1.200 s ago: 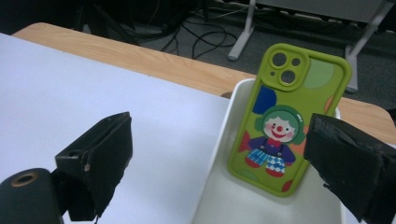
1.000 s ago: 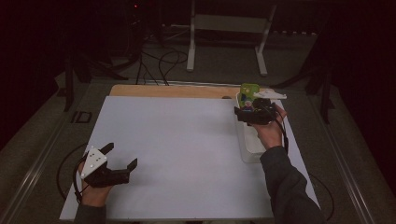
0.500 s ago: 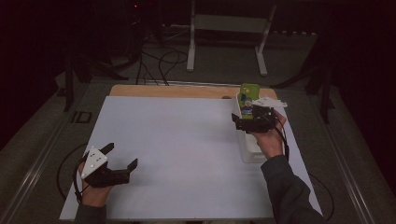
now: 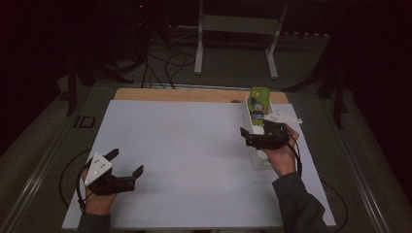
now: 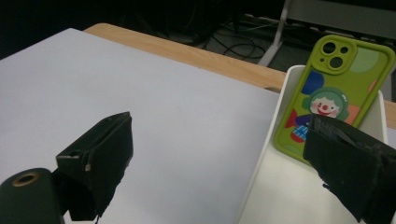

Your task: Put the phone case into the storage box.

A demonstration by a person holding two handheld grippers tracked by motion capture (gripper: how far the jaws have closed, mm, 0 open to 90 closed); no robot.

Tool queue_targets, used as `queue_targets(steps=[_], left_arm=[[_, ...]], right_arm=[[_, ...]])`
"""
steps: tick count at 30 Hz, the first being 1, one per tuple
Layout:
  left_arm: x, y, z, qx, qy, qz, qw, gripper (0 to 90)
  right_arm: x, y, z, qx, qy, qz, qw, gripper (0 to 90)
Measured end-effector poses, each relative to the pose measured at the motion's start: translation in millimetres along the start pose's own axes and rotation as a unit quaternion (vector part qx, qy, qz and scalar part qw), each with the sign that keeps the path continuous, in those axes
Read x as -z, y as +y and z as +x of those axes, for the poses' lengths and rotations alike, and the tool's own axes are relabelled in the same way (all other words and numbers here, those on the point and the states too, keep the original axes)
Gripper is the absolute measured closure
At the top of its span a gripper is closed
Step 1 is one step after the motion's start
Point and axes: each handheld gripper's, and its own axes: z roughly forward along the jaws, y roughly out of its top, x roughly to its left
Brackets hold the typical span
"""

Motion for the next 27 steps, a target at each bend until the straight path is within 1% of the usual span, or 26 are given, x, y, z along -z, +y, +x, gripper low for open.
queue_targets(steps=[8,11,16,20,23,24,27], left_arm=[[-0.3,-0.1,-0.4,0.0,-0.003,0.001,1.0,0.0],[-0.2,-0.2,-0.4,-0.001,-0.003,0.002,1.0,0.0],[0.4,-0.8,0.4,0.0,-0.002,0.001,1.0,0.0],[1.2,-1.7,1.0,0.0,-0.001,0.001,1.0,0.0],[2.6,-2.7,1.8,0.0,0.0,0.001,1.0,0.0],[2.9,-3.0,2.1,-0.001,0.0,0.002,1.0,0.0],[3.7,-3.9,2.9,0.0,0.0,0.002,1.0,0.0]], right_arm=[[14.9,-14.5,12.5,0.009,0.022,-0.007,0.9997,8.3],[19.0,-21.4,16.4,0.013,0.027,-0.008,0.9995,8.3],[25.9,-33.0,20.9,0.014,0.035,-0.018,0.9991,8.3],[31.7,-43.0,24.7,0.015,0.048,-0.027,0.9984,8.3],[37.2,-49.7,28.4,0.026,0.05,-0.035,0.9978,8.4],[39.4,-52.8,29.2,0.027,0.054,-0.039,0.9974,8.5],[44.3,-60.3,29.5,0.024,0.062,-0.047,0.9967,9.6]])
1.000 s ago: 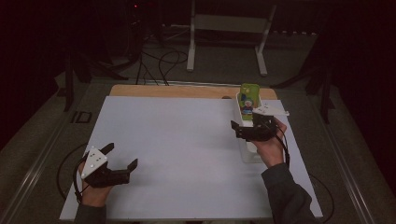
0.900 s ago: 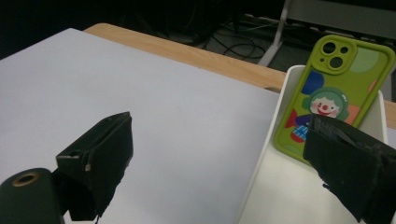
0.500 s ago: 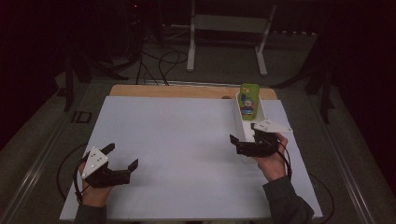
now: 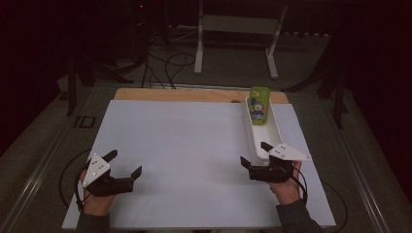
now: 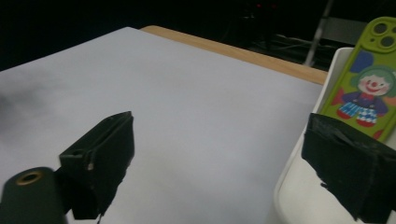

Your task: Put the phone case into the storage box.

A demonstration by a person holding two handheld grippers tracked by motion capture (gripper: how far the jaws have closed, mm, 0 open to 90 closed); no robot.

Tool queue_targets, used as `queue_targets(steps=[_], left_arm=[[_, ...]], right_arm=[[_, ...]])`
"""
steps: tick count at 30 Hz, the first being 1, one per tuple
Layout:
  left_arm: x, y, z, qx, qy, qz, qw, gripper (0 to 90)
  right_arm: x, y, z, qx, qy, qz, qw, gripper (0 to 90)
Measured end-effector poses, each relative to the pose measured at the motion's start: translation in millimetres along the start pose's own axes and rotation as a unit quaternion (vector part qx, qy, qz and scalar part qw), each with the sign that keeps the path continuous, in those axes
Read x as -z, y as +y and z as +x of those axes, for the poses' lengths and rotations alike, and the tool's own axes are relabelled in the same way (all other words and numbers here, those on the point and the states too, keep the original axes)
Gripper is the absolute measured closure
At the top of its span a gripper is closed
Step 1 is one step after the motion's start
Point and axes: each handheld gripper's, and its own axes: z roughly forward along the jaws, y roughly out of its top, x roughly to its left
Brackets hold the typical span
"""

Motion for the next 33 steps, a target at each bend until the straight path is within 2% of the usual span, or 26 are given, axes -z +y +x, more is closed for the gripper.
queue_targets(steps=[6,9,12,17,26,32,33], left_arm=[[0.5,-2.5,0.4,-0.001,-0.002,0.004,1.0,0.0],[1.2,-4.2,1.4,0.001,-0.003,0.005,1.0,0.0],[2.7,-5.5,2.4,0.001,-0.003,0.005,1.0,0.0],[6.1,-8.6,4.0,0.002,-0.005,0.005,1.0,0.0],[11.3,-13.0,5.8,0.005,-0.009,0.0,0.9999,0.0],[10.4,-13.9,3.8,-0.002,-0.011,0.003,0.9999,0.0],[10.0,-14.0,3.5,-0.002,-0.011,0.004,0.9999,0.0]], right_arm=[[6.8,-17.7,0.7,-0.006,0.004,-0.006,1.0,9.7],[9.9,-27.7,1.6,-0.005,0.002,-0.008,1.0,10.4],[13.0,-35.9,1.5,0.008,-0.003,-0.007,0.9999,11.3],[22.3,-48.8,-1.3,0.002,-0.004,-0.017,0.9998,13.6],[33.1,-62.7,-5.3,-0.003,-0.013,-0.028,0.9995,15.7],[36.7,-70.6,-8.8,-0.01,-0.019,-0.027,0.9994,17.9],[36.6,-71.8,-9.3,-0.004,-0.021,-0.026,0.9994,18.2]])
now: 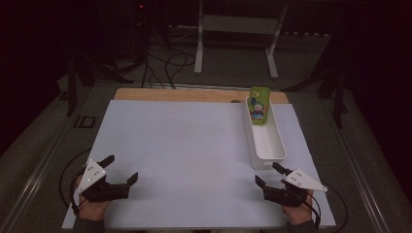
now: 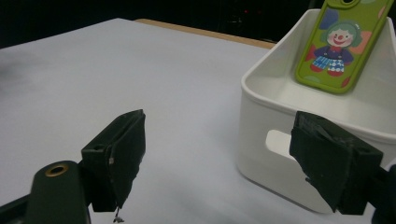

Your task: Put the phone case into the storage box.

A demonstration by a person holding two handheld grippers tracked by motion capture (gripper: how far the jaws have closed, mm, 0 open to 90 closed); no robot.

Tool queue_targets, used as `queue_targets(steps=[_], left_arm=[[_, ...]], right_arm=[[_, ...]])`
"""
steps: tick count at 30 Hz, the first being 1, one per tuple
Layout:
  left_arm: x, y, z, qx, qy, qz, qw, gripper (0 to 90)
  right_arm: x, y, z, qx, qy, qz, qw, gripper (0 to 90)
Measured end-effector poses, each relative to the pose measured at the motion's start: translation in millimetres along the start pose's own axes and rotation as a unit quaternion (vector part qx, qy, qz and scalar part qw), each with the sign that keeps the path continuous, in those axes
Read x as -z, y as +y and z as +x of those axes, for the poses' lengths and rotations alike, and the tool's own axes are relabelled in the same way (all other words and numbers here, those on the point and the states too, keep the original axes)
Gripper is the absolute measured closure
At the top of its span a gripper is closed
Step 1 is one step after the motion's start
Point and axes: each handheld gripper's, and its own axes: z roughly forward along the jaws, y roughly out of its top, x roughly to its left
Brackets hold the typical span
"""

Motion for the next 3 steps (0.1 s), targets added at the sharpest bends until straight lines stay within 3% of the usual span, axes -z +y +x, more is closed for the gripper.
queue_targets(steps=[3], left_arm=[[-0.8,-0.1,-0.1,0.0,0.001,0.002,1.0,0.0]], right_arm=[[-0.6,-0.8,0.0,0.004,0.0,0.001,1.0,18.1]])
